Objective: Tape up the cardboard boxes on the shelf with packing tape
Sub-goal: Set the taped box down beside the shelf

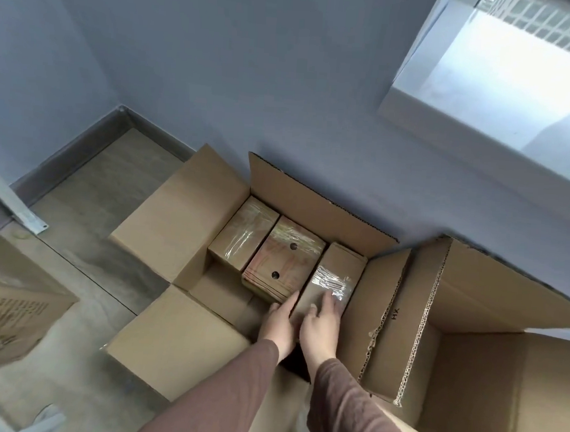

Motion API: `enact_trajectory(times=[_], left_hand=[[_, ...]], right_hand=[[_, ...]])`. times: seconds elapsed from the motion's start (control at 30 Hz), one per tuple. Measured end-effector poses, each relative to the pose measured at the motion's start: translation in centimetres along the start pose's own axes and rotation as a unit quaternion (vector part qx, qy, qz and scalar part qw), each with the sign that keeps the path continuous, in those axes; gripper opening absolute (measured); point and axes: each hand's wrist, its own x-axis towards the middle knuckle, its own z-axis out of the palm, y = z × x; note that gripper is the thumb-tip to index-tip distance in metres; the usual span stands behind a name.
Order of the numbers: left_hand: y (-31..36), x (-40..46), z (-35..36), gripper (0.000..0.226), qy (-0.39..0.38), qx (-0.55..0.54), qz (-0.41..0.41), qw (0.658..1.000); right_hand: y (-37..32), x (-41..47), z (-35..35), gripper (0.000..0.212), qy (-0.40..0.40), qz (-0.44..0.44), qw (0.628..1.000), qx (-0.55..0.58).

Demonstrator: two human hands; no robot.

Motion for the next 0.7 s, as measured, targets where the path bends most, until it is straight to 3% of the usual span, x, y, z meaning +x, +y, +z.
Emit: enact_trajectory(times=[0.07, 0.17, 0.27, 0.43, 0.57, 0.7], left_hand=[[0.1, -0.1, 0.4, 0.053, 0.013, -0.032, -0.006, 0.999], [0.1, 0.3, 0.5, 0.055, 0.025, 0.023, -0.004, 0.999], [0.2, 0.2, 0.0, 0.075, 0.025, 0.057, -0.043, 0.997], [0.9, -1.2, -1.6, 0.084, 0.004, 0.063, -0.046, 0.997], [1.4, -6.5, -5.4, 0.079, -0.023, 0.027, -0.033, 0.999], [3.1, -14.1, -10.2, 0.062, 0.008, -0.032, -0.062, 0.998]], right_hand=[[0.0, 0.5, 0.2, 0.058, -0.021, 0.011, 0.999, 0.026], [0.1, 1.4, 0.5, 0.059, -0.034, 0.049, 0.997, 0.059], [0.1, 2.4, 0.0, 0.060, -0.069, 0.095, 0.987, 0.106], [0.3, 1.5, -1.9, 0.063, -0.121, 0.097, 0.983, 0.099], [-1.4, -4.1, -3.9, 0.059, -0.094, 0.083, 0.986, 0.109], [-6.2, -11.5, -6.5, 0.059, -0.130, 0.064, 0.981, 0.129]])
